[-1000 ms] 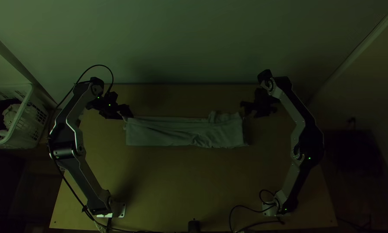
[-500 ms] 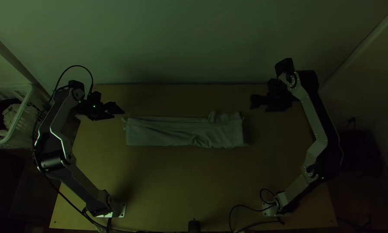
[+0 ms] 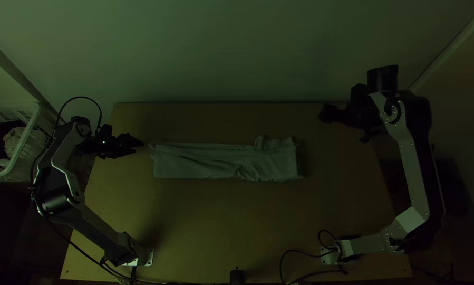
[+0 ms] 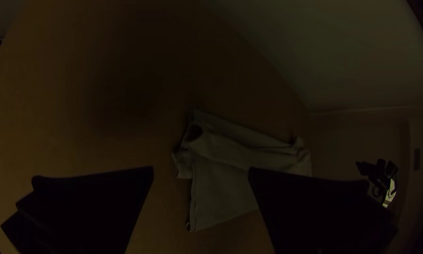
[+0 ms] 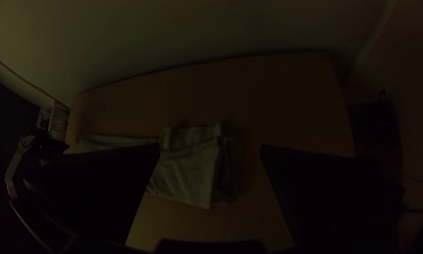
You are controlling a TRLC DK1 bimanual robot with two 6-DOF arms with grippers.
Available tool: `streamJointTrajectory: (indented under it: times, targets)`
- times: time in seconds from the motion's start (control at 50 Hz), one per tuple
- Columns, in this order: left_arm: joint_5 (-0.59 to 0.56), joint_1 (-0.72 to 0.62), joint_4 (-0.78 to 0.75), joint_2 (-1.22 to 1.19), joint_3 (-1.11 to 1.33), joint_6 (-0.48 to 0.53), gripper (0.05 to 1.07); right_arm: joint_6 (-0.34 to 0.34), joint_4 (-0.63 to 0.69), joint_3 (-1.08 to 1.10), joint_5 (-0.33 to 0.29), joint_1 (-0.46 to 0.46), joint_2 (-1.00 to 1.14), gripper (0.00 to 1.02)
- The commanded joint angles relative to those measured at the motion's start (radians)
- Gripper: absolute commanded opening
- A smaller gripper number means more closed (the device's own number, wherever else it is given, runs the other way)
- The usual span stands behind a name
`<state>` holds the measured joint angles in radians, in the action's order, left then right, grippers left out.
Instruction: Fold the t-shirt
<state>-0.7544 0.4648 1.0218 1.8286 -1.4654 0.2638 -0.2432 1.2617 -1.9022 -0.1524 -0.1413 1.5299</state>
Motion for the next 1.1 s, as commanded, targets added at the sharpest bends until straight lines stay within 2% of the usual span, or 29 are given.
streamJointTrajectory:
  times: [0.0, 0.06, 0.22, 0.52, 0.7, 1.08]
  targets:
    - [-0.039, 0.014, 0.009, 0.028, 0.030, 0.049, 1.02, -0.057, -0.016, 0.031, 0.019, 0.006, -0.062, 0.98]
    - [-0.057, 0.021, 0.008, 0.051, 0.030, 0.064, 1.02, -0.079, -0.054, 0.063, 0.042, 0.006, -0.103, 0.98]
    - [-0.089, 0.031, 0.012, 0.097, 0.033, 0.104, 1.02, -0.091, -0.206, 0.176, 0.043, 0.008, -0.231, 0.98]
    - [-0.109, 0.012, 0.020, 0.158, 0.033, 0.150, 1.02, -0.093, -0.206, 0.216, 0.051, 0.022, -0.321, 0.98]
    - [-0.109, -0.008, 0.047, 0.192, 0.031, 0.183, 1.02, -0.120, -0.206, 0.239, 0.057, 0.019, -0.356, 0.98]
    - [-0.108, -0.123, 0.050, 0.193, 0.025, 0.175, 1.02, -0.126, -0.206, 0.249, 0.062, 0.019, -0.387, 0.98]
